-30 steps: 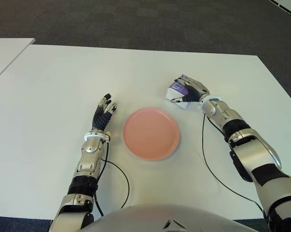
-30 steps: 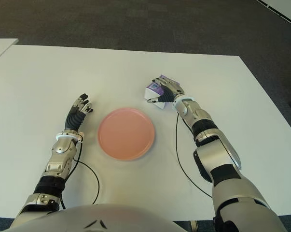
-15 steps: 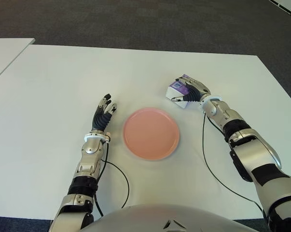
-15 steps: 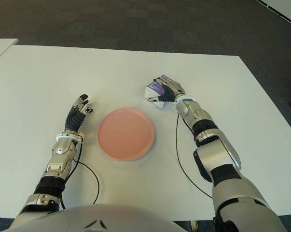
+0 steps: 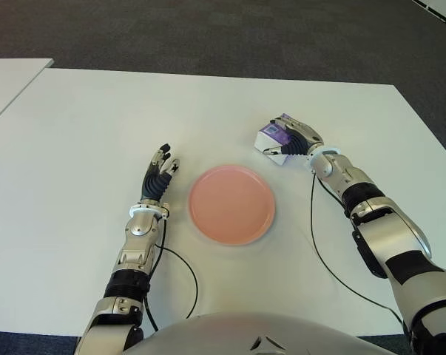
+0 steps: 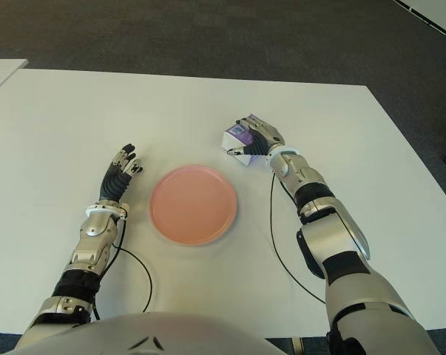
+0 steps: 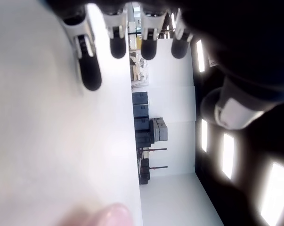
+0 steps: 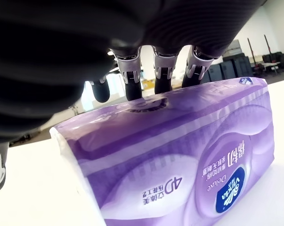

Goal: Put the tissue paper into the plate.

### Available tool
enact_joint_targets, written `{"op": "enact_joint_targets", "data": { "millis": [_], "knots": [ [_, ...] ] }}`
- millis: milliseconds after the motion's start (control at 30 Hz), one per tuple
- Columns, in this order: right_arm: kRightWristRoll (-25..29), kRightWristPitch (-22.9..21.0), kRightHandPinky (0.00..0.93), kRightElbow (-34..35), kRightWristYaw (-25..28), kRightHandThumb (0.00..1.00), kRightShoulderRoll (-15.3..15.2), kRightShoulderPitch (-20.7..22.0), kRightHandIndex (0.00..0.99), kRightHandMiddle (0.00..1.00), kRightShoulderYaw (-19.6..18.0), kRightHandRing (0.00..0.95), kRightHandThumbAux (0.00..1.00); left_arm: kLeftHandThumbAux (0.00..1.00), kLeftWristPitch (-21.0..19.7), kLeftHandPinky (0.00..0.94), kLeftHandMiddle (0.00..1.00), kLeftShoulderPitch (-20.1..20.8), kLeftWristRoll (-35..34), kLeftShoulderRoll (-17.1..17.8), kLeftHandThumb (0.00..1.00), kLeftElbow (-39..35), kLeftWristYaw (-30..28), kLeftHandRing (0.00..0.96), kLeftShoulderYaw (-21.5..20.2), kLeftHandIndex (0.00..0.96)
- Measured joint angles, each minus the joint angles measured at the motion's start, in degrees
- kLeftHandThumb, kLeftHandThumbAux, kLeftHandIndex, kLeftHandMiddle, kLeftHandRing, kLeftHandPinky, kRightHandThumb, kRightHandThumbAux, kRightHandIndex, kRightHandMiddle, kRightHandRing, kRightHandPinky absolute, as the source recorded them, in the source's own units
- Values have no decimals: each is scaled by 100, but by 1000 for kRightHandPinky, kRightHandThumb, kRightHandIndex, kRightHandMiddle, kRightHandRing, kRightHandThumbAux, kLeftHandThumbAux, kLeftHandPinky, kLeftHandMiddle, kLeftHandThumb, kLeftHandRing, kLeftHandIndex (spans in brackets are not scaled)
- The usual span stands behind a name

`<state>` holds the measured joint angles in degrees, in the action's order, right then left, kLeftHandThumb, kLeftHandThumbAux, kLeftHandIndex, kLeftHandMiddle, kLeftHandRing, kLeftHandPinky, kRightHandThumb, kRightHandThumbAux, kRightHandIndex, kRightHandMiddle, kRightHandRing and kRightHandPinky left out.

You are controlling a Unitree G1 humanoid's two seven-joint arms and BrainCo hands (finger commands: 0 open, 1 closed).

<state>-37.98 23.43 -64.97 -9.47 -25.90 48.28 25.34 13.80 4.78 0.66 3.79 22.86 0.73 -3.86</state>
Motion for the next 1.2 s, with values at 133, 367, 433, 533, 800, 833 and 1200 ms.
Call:
{"op": "enact_joint_targets", "data": {
  "millis": [133,367,433,533,800,833,1200],
  "knots": [
    [6,-28,0,-42,-13,147,14,5,0,0,-34,0,436,499,-5,0,41,-8,-7,-1,0,-11,0,2,-5,14],
    [-20,-207,0,-344,-239,146,234,61,0,0,18,0,418,503,-5,0,43,-37,-6,-4,0,-27,0,8,-11,21],
    [-40,-242,0,-422,-313,147,306,65,0,0,75,0,413,504,-7,0,44,-40,-5,-7,0,-29,0,9,-10,23],
    [-102,-261,0,-481,-401,147,379,64,0,0,176,0,407,506,-13,0,44,-56,-5,-11,0,-45,0,9,-9,25],
    [-300,-292,0,-555,-620,139,394,57,0,0,523,0,414,508,-170,0,40,-158,-8,-13,0,-220,0,8,-6,29],
    [-319,-309,0,-567,-650,139,400,57,0,0,550,0,415,508,-207,0,40,-165,-8,-13,0,-243,0,8,-6,29],
    [-322,-372,0,-630,-840,145,450,39,0,0,608,0,460,497,-451,0,40,-217,-5,-13,0,-434,1,7,1,28]
  ]
}}
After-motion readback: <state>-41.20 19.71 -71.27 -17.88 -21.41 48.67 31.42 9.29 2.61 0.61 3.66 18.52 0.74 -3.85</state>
